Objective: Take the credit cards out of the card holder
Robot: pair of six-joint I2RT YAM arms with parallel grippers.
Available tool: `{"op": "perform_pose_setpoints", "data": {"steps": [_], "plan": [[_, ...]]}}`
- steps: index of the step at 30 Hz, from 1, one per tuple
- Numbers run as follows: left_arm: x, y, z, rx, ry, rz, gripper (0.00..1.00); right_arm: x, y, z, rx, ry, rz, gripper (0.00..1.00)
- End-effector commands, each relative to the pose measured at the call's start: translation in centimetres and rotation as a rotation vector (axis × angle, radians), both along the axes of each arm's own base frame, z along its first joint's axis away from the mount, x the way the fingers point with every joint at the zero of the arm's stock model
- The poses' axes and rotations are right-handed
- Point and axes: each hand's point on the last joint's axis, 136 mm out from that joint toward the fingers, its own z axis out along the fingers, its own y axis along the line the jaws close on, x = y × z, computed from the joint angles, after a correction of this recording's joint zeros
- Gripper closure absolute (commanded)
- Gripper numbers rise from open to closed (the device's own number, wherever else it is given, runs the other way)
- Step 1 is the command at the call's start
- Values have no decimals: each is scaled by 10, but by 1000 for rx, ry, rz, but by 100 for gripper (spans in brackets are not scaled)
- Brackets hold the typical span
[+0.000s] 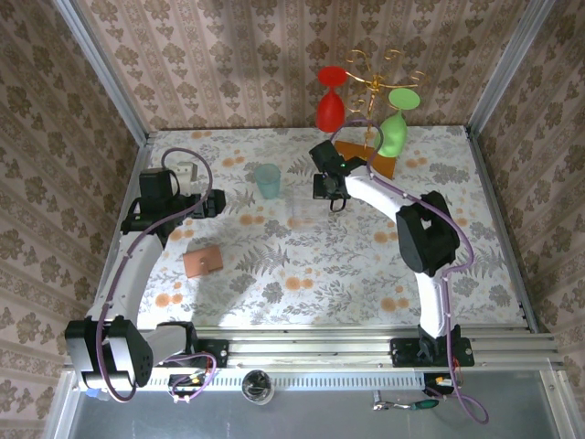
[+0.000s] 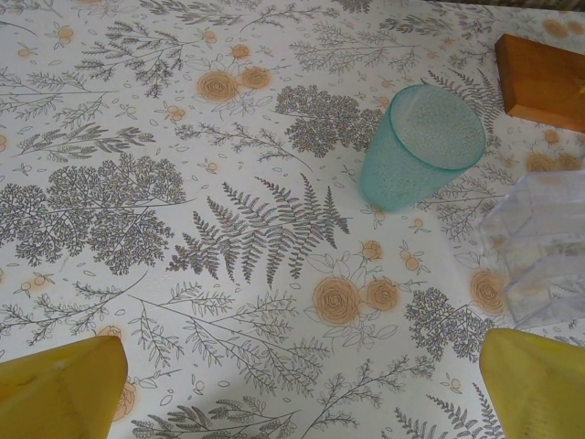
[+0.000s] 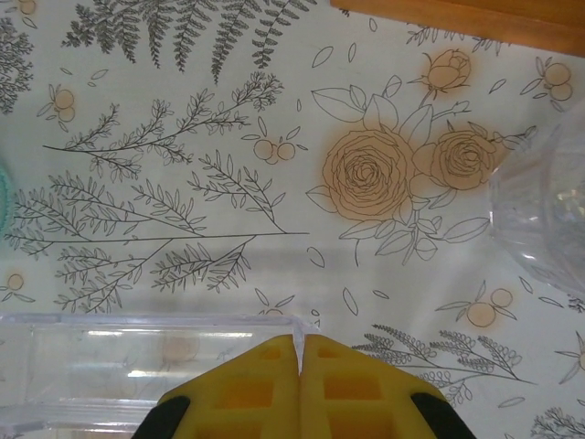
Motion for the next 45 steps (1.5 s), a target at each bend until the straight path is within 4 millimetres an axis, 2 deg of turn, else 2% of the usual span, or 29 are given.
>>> {"op": "perform_pose_setpoints", "data": {"steps": [1, 7, 21, 36, 45], "plan": [[-2, 0, 0, 5, -7, 3, 0, 9, 1, 2, -12, -11, -21, 100], [-2, -1, 0, 6, -8, 0, 0, 10, 3, -6, -18, -2, -14, 100], [-3, -3, 3, 7, -16, -9, 0, 10, 2, -2, -31, 2, 2, 89], [-4, -3, 2, 12, -15, -13, 0, 4, -2, 15, -34, -9, 4, 86], [-12, 7, -11, 26, 80, 75, 0, -9, -2, 49, 1, -54, 24, 83]]}}
